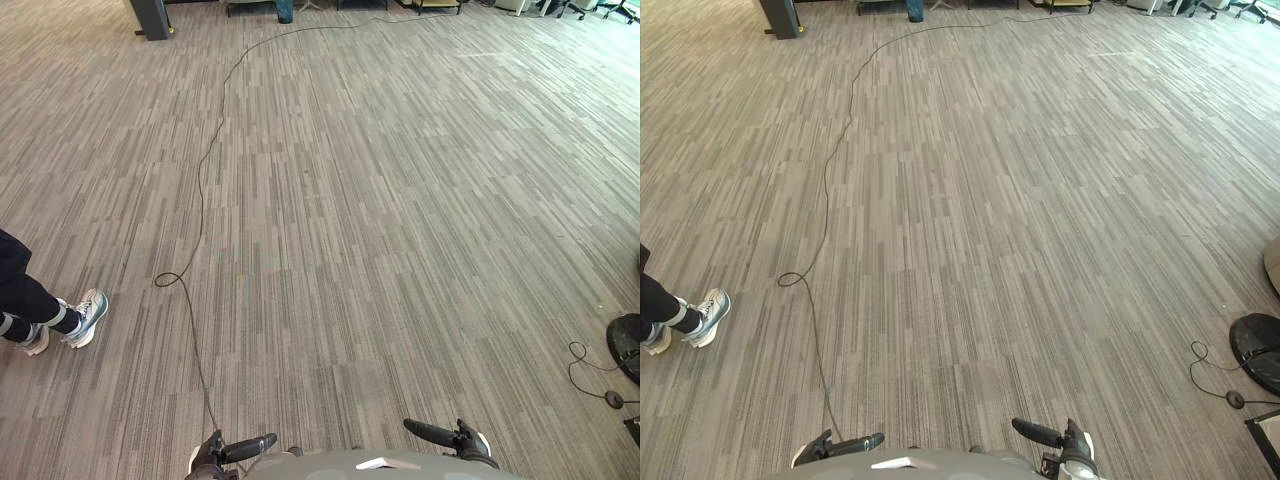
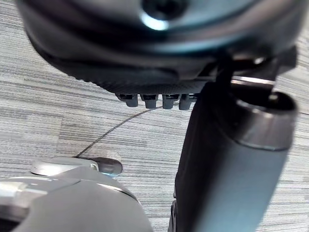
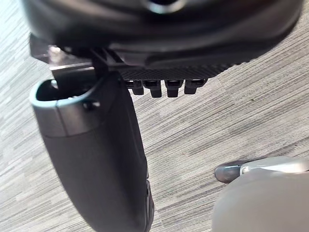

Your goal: Pick up cushions and gather them together orderly.

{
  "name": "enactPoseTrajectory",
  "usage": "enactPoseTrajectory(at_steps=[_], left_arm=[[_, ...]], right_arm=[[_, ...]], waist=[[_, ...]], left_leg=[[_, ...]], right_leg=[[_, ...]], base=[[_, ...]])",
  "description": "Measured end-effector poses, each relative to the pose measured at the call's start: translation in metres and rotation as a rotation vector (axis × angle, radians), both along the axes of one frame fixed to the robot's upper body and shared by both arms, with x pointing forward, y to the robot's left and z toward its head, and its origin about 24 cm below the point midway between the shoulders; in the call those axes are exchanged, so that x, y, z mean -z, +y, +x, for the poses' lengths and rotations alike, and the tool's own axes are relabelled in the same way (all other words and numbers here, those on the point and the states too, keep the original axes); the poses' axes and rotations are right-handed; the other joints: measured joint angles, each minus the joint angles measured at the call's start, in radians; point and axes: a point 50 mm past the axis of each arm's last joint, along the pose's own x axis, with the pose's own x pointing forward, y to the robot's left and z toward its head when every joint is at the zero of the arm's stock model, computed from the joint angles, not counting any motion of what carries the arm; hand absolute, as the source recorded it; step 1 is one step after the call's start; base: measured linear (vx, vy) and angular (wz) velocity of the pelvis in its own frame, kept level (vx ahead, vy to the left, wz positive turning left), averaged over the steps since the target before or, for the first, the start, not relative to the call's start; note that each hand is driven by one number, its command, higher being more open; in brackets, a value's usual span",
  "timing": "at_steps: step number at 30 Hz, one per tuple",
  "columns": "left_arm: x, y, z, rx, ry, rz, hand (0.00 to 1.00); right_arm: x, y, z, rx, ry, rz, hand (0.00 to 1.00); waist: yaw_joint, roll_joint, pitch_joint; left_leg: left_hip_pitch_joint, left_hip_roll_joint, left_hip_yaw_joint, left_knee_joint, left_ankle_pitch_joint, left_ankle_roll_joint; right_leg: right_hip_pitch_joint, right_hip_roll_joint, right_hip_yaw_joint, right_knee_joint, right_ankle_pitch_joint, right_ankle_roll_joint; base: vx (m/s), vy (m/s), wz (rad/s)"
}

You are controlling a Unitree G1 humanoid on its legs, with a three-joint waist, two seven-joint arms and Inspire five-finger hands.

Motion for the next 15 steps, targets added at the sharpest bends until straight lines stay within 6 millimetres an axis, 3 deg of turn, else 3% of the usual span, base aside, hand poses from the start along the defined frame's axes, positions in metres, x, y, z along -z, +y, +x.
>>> enactPoseTrajectory(at_steps=[4,15], left_arm=[[-0.001,0.0,0.006,0.007,-0.013,0.0,1.0],[-0.001,-0.001,0.009,0.038,-0.011,0.008,1.0]], right_arm=[[0.0,0.016,0.009,-0.01,-0.022,0.042,1.0],[0.0,0.016,0.012,-0.001,-0.027,0.044,1.0]], waist=[[-0.001,-0.001,0.009],[0.0,-0.01,0.035]], left_leg=[[0.008,-0.007,0.001,-0.027,0.022,0.006],[0.015,-0.025,-0.012,-0.077,0.062,0.024]], right_leg=[[-0.002,-0.005,-0.001,-0.005,0.006,-0.005],[0.002,-0.02,-0.019,-0.034,0.025,0.0]], base=[[-0.06,0.007,0.0],[-0.07,0.007,0.04]])
